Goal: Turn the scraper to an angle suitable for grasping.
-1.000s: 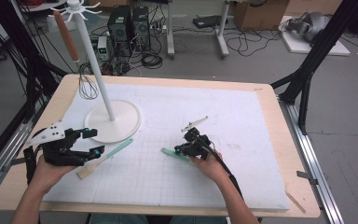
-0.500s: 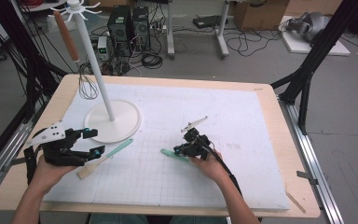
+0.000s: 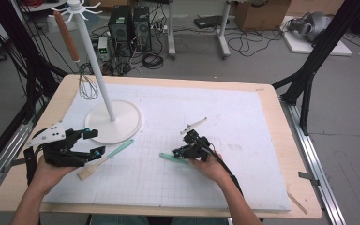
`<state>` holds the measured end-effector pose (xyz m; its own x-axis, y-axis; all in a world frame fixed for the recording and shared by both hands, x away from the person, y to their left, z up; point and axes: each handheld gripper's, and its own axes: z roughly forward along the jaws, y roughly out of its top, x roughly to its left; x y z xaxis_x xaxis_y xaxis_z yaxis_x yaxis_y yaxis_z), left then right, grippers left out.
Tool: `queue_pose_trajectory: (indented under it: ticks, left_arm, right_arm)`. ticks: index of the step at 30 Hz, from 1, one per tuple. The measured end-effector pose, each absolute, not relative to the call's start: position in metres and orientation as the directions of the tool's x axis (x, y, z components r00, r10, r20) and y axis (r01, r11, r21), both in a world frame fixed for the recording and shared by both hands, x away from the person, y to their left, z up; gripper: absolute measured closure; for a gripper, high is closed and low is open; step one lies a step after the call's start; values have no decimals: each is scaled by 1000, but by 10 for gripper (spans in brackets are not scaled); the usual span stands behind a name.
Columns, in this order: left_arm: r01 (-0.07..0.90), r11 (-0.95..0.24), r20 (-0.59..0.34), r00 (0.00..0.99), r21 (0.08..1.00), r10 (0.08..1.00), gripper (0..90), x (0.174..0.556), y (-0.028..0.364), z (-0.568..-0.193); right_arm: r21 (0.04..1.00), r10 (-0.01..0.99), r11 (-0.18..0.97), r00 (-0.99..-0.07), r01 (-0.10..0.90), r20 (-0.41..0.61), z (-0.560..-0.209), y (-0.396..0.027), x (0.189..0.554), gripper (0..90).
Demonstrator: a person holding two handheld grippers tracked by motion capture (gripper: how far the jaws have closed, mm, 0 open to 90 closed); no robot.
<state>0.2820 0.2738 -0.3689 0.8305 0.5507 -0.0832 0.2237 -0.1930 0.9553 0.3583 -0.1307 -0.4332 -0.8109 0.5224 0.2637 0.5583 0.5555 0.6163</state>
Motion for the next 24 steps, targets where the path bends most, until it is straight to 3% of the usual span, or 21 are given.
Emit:
queue_pose_trajectory:
  ticks: [6, 17, 24]
  left_arm:
    - [224, -192, -84, 831, 955, 550, 290, 282, 274, -369]
    - [225, -195, -83, 830, 955, 552, 290, 282, 274, -370]
    - [224, -196, -80, 827, 955, 556, 290, 282, 275, -369]
  right_arm:
    - [637, 506, 557, -826, 532, 248, -428, -133, 356, 882]
    - [618, 469, 626, -863, 475, 187, -419, -152, 343, 735]
    - [598, 439, 684, -891, 418, 121, -418, -156, 336, 724]
